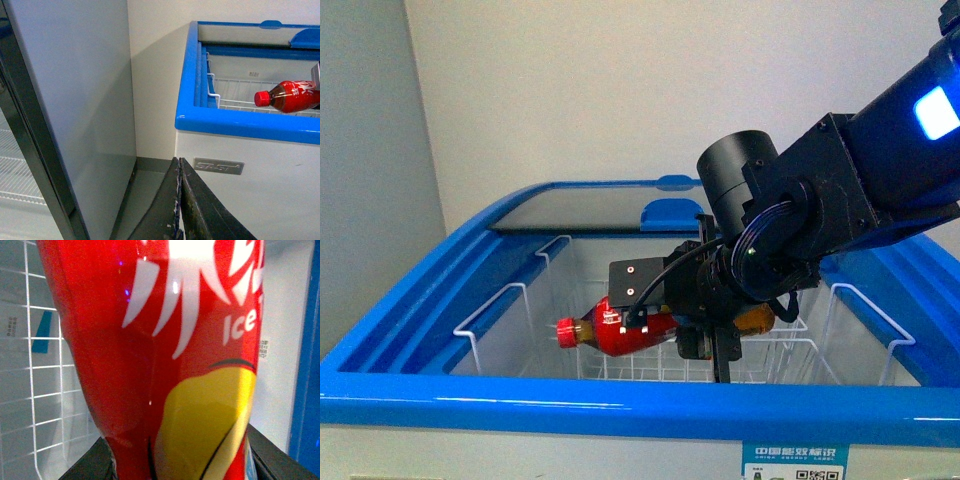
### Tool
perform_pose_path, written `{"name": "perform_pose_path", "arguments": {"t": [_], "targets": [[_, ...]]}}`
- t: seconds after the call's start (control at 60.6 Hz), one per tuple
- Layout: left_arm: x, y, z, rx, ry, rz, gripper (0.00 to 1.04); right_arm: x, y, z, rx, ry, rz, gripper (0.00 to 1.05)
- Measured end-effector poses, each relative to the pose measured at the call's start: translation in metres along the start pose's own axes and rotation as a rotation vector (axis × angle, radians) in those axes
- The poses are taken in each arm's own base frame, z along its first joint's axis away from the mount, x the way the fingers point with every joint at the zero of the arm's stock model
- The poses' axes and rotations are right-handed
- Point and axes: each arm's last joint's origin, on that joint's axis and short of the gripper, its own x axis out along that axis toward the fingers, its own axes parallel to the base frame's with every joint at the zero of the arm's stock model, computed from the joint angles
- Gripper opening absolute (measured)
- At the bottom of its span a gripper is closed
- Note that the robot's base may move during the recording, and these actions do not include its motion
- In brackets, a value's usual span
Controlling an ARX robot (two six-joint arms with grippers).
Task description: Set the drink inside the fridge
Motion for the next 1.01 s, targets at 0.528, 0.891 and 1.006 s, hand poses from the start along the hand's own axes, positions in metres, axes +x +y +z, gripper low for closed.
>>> {"name": "perform_pose_path", "arguments": {"t": [0.528, 0.891, 1.006], "targets": [[0.0, 0.0, 0.0, 0.0, 0.0, 0.0, 0.03, 0.006, 0.021, -0.004, 0.013, 0.007, 0.042, 0.82], [0.0, 0.0, 0.0, 0.0, 0.0, 0.0, 0.03, -0.093, -0.055, 0.009, 0.363, -0.206, -0.168, 0.97], [0.0, 0.0, 0.0, 0.0, 0.0, 0.0, 0.03, -0.147, -0.083, -0.01, 0.591, -0.198, -0.301, 0.97]]}}
